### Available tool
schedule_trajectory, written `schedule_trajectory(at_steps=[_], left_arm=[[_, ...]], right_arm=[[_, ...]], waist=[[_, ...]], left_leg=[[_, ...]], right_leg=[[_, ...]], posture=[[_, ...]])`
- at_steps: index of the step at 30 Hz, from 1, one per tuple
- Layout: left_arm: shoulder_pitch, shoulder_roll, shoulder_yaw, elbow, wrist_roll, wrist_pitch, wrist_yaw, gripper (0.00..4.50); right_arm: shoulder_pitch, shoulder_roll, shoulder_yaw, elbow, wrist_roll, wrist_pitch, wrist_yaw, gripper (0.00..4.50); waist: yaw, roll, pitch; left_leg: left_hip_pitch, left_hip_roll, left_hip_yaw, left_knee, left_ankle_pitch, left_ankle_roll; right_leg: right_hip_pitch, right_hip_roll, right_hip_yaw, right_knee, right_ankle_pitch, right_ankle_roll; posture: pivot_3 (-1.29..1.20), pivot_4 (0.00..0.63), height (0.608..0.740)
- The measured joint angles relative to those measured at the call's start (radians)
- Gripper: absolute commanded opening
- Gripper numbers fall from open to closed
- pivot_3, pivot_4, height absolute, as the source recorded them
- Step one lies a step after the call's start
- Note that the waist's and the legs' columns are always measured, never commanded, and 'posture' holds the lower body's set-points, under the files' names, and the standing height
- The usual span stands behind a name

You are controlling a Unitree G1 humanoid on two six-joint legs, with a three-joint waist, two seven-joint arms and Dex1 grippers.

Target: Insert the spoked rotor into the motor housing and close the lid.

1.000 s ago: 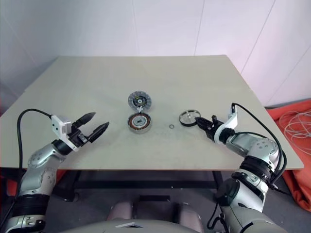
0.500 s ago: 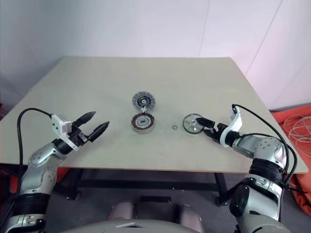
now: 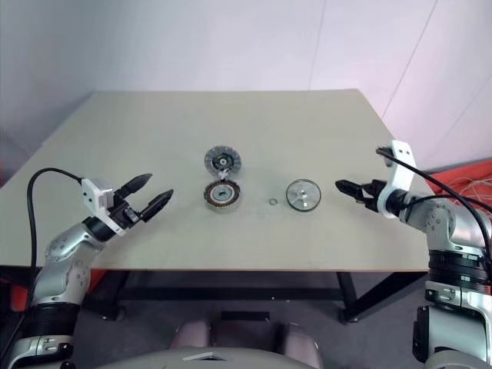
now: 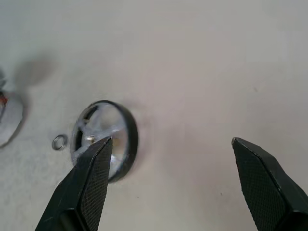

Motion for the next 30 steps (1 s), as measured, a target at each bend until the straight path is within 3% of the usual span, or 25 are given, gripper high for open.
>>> schedule_trajectory(at_steps=[3,7,11,14,20,30], left_arm=[[-0.001,0.0,0.0,0.001,0.001,0.0,0.001,4.5],[0.015,-0.003,-0.001,-0.003,0.0,0.0,0.004,4.5],[0.049,-0.014,-0.002,-0.011,0.001,0.0,0.008,4.5],[0.065,-0.019,-0.005,-0.022,0.001,0.0,0.014,4.5],[0.121,-0.02,-0.005,-0.049,0.003,0.0,0.021,4.5],[0.153,-0.02,-0.004,-0.081,0.003,-0.001,0.039,4.5]], right_arm=[[-0.064,-0.001,0.122,-0.079,-0.003,-0.018,0.076,4.49],[-0.203,0.016,0.387,-0.11,-0.101,-0.135,0.201,4.49],[-0.345,0.049,0.67,-0.034,-0.273,-0.38,0.42,4.49],[-0.44,0.076,0.815,0.081,-0.391,-0.532,0.571,4.49],[-0.531,0.156,0.908,0.279,-0.527,-0.693,0.744,4.49],[-0.657,0.344,0.938,0.55,-0.696,-0.896,0.804,4.49]], waist=[[0.001,0.0,0.0],[0.003,0.0,0.0],[0.003,0.0,0.0],[0.005,-0.002,0.0],[-0.014,-0.005,0.002],[-0.038,-0.005,0.002]], left_leg=[[-0.001,0.002,0.0,0.0,0.0,0.001],[-0.002,0.002,0.0,0.0,-0.001,0.002],[-0.003,0.002,0.0,0.001,-0.001,0.002],[-0.004,0.001,-0.001,0.002,-0.001,0.002],[-0.004,0.0,0.0,0.003,-0.001,0.001],[-0.001,0.001,-0.001,0.004,0.0,0.0]], right_leg=[[-0.003,0.0,0.0,0.001,0.0,0.0],[-0.005,-0.001,0.002,0.003,0.0,-0.001],[-0.007,-0.001,0.003,0.005,0.0,-0.001],[-0.008,-0.001,0.007,0.009,0.001,-0.002],[-0.009,0.0,0.012,0.016,0.0,-0.002],[-0.01,0.0,0.013,0.017,0.0,-0.003]], posture=[[0.0,0.0,0.74],[0.0,0.0,0.74],[0.0,0.0,0.74],[0.0,0.0,0.74],[0.0,0.0,0.74],[0.0,0.0,0.74]])
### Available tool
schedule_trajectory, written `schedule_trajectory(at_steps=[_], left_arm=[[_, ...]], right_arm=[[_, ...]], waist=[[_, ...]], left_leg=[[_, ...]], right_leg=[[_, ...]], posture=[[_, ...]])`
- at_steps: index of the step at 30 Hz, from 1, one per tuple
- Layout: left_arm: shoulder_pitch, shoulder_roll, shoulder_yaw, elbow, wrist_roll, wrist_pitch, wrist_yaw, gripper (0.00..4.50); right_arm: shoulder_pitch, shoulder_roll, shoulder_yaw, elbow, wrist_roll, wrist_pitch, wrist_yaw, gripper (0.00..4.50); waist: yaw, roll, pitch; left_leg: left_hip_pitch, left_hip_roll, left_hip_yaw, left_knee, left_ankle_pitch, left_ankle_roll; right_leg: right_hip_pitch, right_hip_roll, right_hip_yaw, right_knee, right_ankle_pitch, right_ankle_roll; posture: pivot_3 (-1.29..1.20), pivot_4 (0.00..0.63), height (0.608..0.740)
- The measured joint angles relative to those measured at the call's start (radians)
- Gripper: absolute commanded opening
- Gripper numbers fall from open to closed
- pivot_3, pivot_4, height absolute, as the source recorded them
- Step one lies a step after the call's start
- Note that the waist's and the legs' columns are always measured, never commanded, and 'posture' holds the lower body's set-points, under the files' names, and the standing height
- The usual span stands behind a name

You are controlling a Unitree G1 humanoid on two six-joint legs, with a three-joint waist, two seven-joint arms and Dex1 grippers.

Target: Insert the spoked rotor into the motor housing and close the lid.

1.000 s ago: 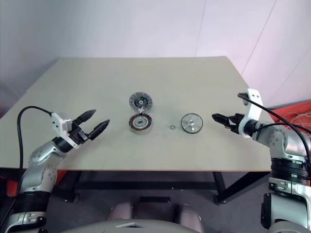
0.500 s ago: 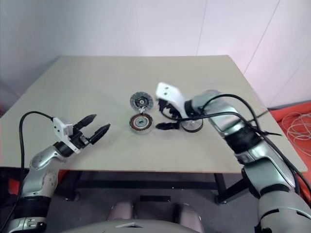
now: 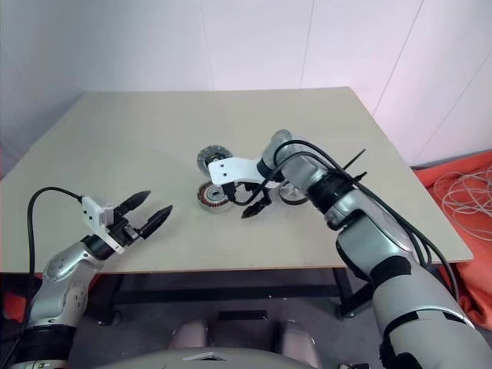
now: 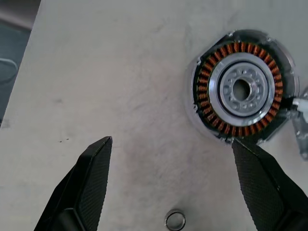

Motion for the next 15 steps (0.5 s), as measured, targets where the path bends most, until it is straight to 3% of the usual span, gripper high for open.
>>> schedule_trajectory(at_steps=[15], left_arm=[[0.036,-0.022,0.0,-0.04,0.0,-0.001,0.04,4.5]], right_arm=[[0.006,0.139,0.006,0.136,-0.158,-0.126,-0.044,4.49]], waist=[[-0.011,0.0,0.0]], left_leg=[[0.0,0.001,0.0,0.0,0.0,0.0]], right_leg=[[-0.001,0.001,0.0,0.002,0.001,-0.003]], posture=[[0.0,0.0,0.74]])
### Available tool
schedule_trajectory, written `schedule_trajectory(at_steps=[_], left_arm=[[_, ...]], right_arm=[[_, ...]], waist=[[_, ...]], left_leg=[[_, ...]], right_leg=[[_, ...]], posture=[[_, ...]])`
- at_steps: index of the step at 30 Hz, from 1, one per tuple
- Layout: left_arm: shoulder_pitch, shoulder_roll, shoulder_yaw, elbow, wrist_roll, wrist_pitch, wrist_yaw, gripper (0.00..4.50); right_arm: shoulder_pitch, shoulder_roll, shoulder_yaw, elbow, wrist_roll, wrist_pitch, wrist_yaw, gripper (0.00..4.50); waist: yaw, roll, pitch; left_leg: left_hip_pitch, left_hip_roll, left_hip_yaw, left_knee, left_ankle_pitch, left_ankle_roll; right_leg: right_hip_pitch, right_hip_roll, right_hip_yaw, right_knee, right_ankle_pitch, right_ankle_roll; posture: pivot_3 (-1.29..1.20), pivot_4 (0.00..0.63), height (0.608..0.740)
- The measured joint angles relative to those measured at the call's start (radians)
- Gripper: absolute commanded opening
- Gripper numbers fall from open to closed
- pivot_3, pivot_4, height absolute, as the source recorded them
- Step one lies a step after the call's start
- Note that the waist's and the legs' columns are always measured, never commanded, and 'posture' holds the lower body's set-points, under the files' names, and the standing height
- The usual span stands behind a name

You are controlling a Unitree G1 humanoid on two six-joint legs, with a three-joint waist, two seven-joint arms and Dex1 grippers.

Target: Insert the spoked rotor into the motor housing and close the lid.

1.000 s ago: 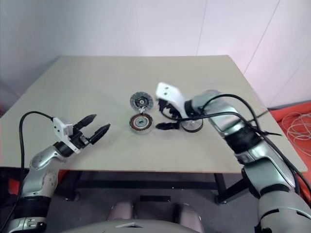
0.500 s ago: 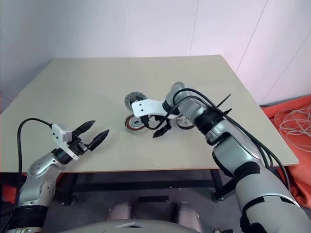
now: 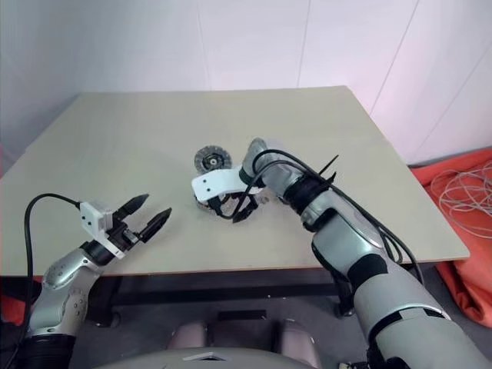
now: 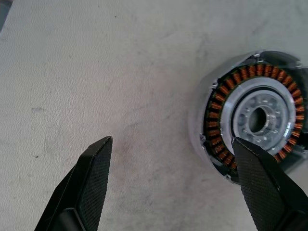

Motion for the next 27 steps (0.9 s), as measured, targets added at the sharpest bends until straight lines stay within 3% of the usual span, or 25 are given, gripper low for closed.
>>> schedule_trajectory(at_steps=[6,19,27], left_arm=[[-0.003,0.0,-0.002,0.0,0.001,0.0,0.001,4.5],[-0.031,0.0,-0.005,0.0,0.015,-0.01,0.001,4.5],[-0.039,-0.002,-0.007,0.002,0.021,-0.021,0.001,4.5]], right_arm=[[0.0,0.019,0.0,0.043,-0.053,-0.011,-0.023,4.49],[-0.037,0.074,-0.006,0.124,-0.12,-0.084,-0.089,0.09],[-0.042,0.082,-0.006,0.143,-0.14,-0.109,-0.102,0.04]], waist=[[0.0,0.0,0.0],[0.0,0.0,0.0],[-0.001,0.001,0.0]], left_leg=[[0.001,0.0,0.0,0.0,0.0,0.0],[0.001,0.001,0.0,0.0,0.0,0.0],[0.001,0.001,0.0,0.0,0.0,0.0]], right_leg=[[0.0,0.0,0.001,0.0,0.0,0.0],[0.0,0.0,0.001,0.001,0.003,-0.005],[-0.001,0.001,0.001,0.001,0.003,-0.005]], posture=[[0.0,0.0,0.74],[0.0,0.0,0.74],[0.0,0.0,0.74]])
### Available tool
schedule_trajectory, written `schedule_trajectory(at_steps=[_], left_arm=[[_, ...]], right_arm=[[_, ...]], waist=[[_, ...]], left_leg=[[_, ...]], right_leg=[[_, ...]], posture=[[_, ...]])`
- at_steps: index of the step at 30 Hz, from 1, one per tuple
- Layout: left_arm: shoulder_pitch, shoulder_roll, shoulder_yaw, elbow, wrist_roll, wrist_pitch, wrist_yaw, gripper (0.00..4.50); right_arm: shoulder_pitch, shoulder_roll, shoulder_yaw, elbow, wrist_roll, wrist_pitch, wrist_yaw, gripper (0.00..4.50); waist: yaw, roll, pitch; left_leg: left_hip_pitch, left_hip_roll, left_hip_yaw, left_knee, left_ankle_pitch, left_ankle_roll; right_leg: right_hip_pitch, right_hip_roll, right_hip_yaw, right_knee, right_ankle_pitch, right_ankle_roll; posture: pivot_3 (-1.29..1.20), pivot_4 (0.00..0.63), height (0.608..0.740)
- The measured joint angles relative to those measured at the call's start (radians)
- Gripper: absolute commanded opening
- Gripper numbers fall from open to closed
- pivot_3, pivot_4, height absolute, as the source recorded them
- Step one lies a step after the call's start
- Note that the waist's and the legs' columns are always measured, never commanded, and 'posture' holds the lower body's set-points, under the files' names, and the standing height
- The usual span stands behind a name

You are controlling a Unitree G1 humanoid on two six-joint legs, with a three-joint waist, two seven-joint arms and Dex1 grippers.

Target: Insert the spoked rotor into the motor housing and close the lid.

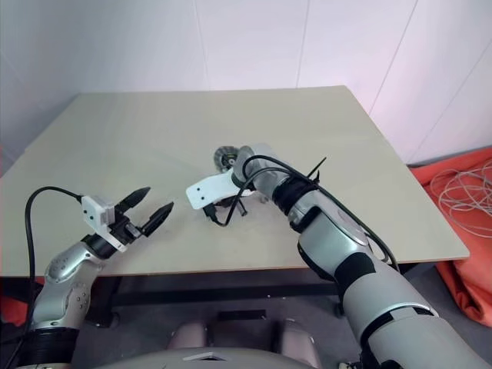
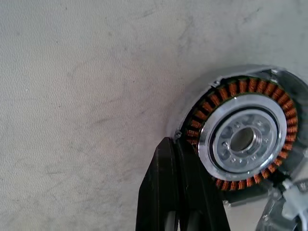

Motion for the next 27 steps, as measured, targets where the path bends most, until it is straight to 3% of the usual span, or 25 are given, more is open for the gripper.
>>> schedule_trajectory(at_steps=[21,27], left_arm=[[-0.041,0.002,-0.012,0.043,0.002,-0.002,-0.011,4.5],[-0.048,0.002,-0.013,0.045,0.003,-0.002,-0.011,4.5]], right_arm=[[0.152,-0.179,0.008,-0.47,-0.007,0.023,0.226,0.04],[0.166,-0.193,0.014,-0.513,-0.01,0.016,0.235,0.04]], waist=[[0.001,-0.001,0.001],[0.001,-0.002,0.0]], left_leg=[[-0.001,0.0,0.0,0.0,0.0,0.0],[-0.001,0.0,0.0,0.0,0.0,0.0]], right_leg=[[0.0,0.0,0.0,0.0,-0.002,0.003],[0.0,0.0,0.0,0.0,-0.002,0.003]], posture=[[0.0,0.0,0.74],[0.0,0.0,0.74]])
